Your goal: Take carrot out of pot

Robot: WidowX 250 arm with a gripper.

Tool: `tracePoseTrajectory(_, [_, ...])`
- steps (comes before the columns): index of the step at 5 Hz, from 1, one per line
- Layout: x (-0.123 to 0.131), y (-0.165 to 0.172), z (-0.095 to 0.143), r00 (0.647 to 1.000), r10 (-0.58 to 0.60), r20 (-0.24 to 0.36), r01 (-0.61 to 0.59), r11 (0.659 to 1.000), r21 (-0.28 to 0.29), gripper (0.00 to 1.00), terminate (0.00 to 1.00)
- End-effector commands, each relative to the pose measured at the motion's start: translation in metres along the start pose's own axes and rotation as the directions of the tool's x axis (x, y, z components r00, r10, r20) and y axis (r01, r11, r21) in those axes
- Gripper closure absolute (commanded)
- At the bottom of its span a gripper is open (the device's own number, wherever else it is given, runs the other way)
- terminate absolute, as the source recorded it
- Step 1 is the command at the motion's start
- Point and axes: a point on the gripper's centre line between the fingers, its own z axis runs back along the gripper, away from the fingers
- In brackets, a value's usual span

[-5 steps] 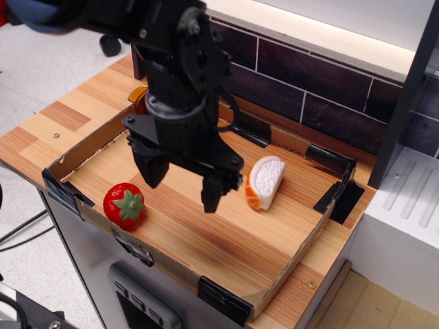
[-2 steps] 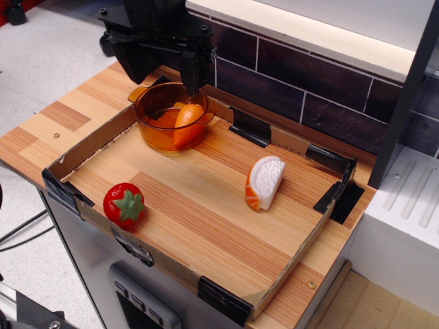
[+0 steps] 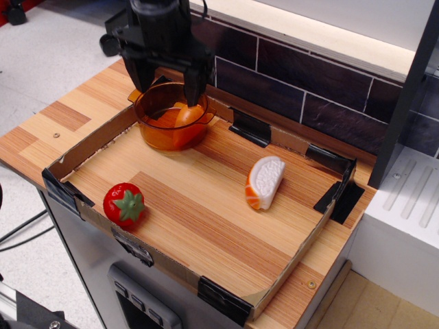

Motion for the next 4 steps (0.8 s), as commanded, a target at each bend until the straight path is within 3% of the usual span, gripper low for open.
tracePoseTrajectory(1, [0.017,0.014,-0.010,1.000,0.017,0.010,-0.017,1.000,0.014,0.00,0.00])
tracePoseTrajectory(2, [0.016,0.011,-0.018,0.999,0.028,-0.023,-0.028,1.000,0.003,0.00,0.00])
tracePoseTrajectory(4, [0.017,0.008,-0.031,0.997,0.066,-0.028,-0.066,0.998,0.013,0.00,0.00])
